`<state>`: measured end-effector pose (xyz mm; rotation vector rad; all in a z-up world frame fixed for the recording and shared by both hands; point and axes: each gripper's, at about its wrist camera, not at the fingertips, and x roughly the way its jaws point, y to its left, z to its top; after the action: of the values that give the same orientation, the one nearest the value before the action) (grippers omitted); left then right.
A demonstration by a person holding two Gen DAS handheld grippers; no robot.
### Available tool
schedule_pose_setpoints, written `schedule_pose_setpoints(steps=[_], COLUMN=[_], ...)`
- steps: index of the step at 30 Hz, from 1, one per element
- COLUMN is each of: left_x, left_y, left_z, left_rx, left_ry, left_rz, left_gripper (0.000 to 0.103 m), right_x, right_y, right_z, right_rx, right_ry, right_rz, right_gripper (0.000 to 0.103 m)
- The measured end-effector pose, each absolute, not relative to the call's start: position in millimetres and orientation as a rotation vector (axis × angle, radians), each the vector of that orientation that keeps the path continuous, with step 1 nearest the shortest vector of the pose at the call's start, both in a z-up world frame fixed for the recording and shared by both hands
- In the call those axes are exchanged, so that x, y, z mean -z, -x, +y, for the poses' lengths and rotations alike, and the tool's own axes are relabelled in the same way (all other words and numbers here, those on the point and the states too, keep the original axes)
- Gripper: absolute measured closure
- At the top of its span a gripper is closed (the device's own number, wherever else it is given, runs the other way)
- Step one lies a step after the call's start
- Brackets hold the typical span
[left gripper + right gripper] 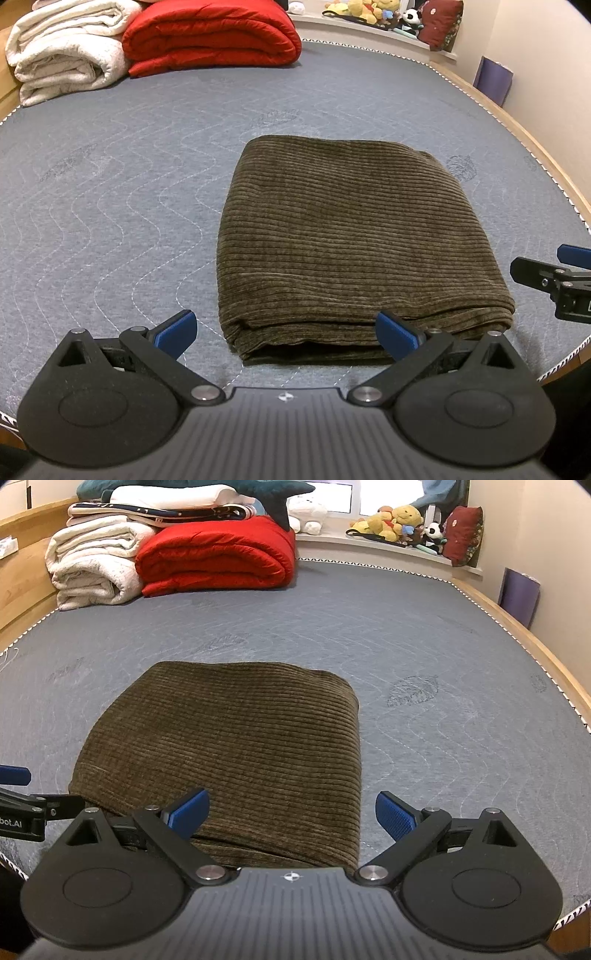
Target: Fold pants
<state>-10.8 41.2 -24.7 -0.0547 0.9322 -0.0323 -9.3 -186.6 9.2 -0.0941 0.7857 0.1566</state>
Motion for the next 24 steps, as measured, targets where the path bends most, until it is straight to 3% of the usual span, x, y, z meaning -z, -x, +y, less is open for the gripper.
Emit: schedule_pose_setpoints(steps=[24], left_x=[24.6], left_y=[11.2], left_z=[40.5], left_rx=[0.052], left_ry=[0.048], left_rz=[0.928], left_gripper=[0.000], right_x=[-9.5], right_y=[10.1], right_z=[-185.2], right_rx=[-0.161], right_ry=[0.102], right_rz=[0.787], right_gripper=[0.006])
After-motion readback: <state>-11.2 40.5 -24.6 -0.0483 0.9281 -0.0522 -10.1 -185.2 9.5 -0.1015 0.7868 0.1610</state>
